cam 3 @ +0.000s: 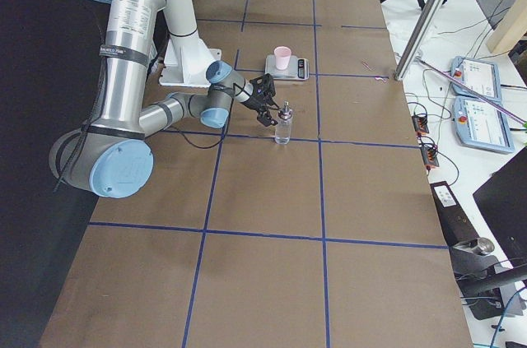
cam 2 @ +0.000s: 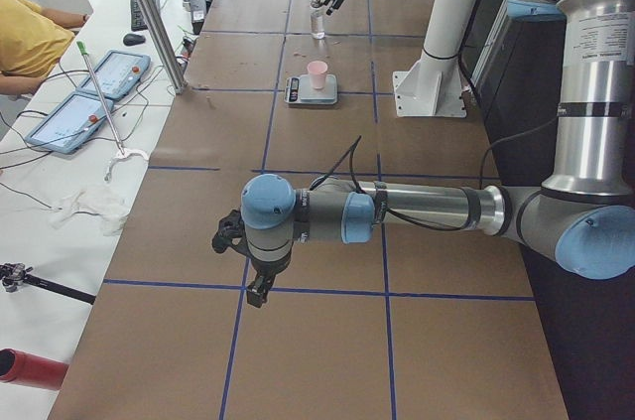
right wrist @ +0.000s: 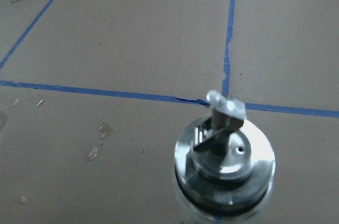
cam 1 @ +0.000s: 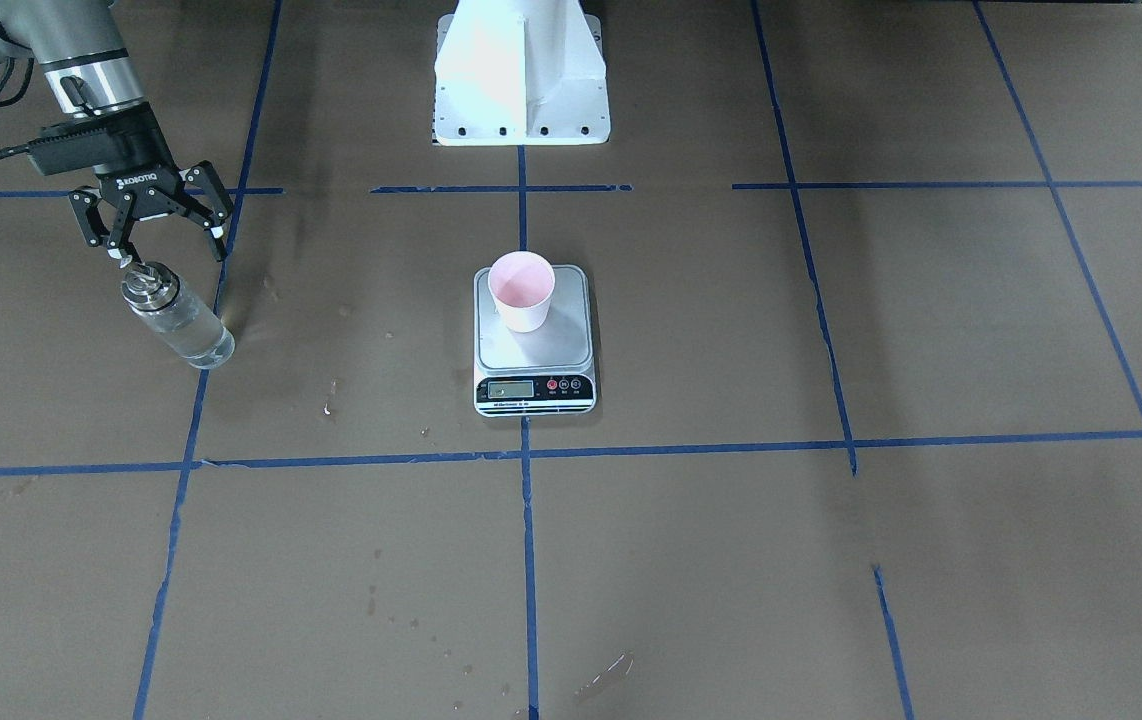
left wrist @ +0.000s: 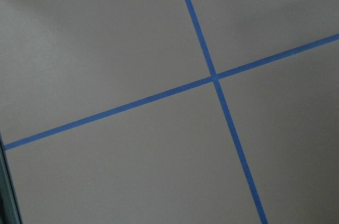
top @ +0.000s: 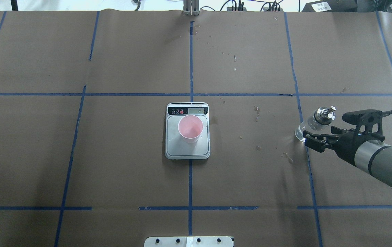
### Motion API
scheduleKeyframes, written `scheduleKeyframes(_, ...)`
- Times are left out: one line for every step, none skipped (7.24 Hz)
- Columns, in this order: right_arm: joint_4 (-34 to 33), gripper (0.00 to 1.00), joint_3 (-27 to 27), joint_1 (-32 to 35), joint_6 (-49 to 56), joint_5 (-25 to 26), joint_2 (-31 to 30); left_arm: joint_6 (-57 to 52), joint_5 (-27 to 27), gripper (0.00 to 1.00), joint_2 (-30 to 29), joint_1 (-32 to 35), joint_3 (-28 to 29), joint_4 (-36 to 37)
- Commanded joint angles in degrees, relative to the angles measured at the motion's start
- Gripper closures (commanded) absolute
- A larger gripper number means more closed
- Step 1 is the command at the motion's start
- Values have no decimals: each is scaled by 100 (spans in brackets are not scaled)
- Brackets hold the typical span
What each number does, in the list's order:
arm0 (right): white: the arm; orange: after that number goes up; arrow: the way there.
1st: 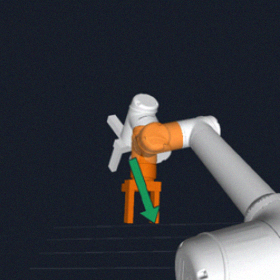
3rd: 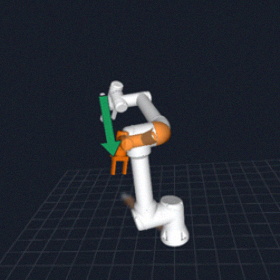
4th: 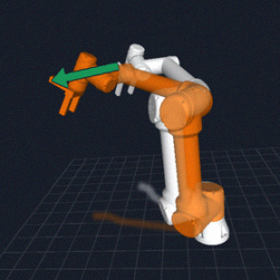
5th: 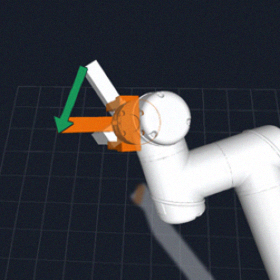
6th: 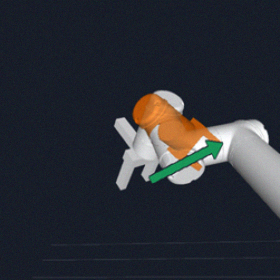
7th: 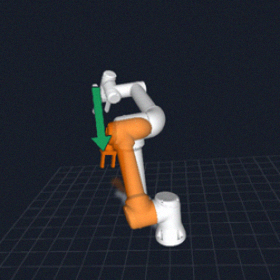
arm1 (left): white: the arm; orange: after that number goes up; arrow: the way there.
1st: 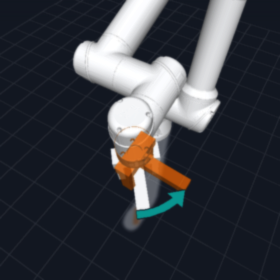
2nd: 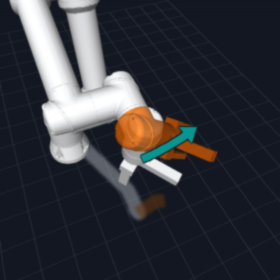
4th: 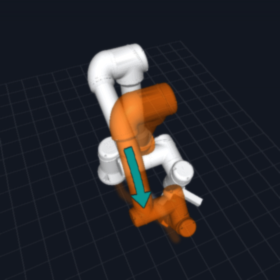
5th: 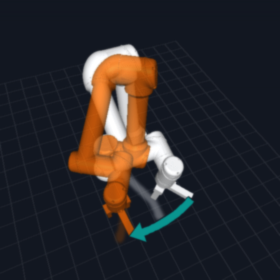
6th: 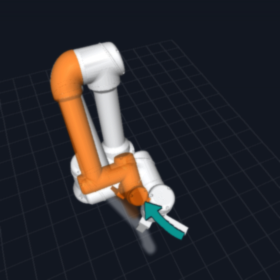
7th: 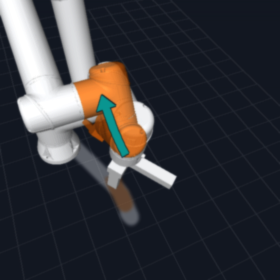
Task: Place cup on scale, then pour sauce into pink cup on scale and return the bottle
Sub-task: 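Reach the right gripper to the glass sauce bottle and grasp it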
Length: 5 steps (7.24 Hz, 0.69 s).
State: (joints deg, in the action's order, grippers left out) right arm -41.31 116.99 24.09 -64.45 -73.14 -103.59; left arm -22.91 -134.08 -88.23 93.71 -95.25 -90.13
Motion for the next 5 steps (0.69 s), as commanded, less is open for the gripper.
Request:
scheduleKeyframes(202,0,-386,-62,46,291,93,-3,-4,0,-2,-107,-37,-66)
scheduleKeyframes(245,0,-544,-140,38,440,111,-3,-4,0,-2,-116,-72,-58)
scheduleKeyframes(315,0,-746,-158,38,546,268,-3,-4,0,-2,-116,-73,-57)
scheduleKeyframes(316,0,-869,-167,38,616,383,-3,-4,0,-2,-116,-81,-66)
scheduleKeyframes(316,0,-914,-167,38,695,436,-3,-4,0,-2,-116,-81,-66)
